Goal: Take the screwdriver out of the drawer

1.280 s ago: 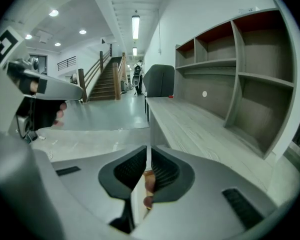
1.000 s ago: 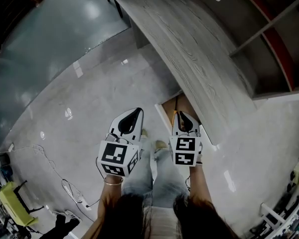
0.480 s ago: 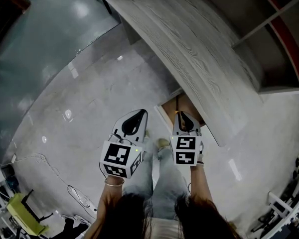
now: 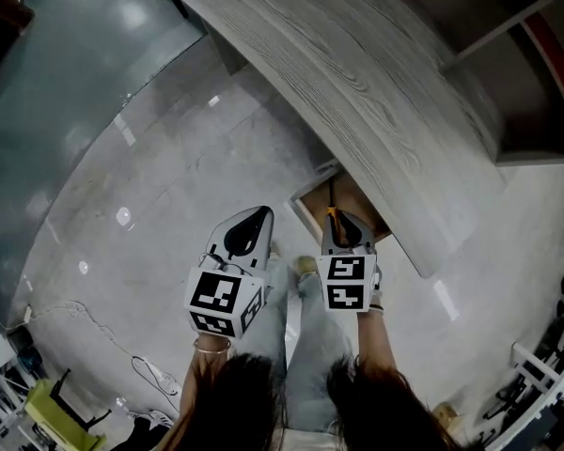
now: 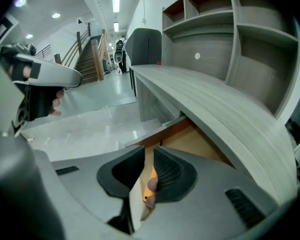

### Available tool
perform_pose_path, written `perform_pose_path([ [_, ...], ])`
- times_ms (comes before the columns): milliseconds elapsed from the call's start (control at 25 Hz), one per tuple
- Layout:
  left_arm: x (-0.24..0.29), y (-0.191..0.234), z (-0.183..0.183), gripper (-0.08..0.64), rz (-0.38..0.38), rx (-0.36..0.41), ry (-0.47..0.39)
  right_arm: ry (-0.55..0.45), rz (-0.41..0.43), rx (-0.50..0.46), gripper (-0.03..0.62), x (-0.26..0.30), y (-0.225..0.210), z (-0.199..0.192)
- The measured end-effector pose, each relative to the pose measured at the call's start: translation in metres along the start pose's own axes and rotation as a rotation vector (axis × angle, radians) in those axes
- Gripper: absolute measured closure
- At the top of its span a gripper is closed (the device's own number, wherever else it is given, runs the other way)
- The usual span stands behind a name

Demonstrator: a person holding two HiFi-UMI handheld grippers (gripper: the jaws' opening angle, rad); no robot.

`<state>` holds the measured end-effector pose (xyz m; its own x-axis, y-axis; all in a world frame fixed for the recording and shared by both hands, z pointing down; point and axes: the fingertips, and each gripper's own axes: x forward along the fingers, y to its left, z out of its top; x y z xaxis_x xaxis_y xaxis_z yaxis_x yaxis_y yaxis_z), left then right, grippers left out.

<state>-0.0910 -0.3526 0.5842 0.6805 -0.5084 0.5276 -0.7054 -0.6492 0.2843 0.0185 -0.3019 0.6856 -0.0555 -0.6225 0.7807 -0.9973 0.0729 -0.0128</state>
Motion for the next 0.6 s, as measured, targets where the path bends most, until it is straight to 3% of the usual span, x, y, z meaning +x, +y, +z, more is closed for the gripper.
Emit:
perform_pose_path([
  [600, 0.028, 0.025, -0.029, 0.541, -0.030, -0.009, 0.069, 0.184, -0.065, 0.036, 0.509, 0.048, -0.009, -0.043],
])
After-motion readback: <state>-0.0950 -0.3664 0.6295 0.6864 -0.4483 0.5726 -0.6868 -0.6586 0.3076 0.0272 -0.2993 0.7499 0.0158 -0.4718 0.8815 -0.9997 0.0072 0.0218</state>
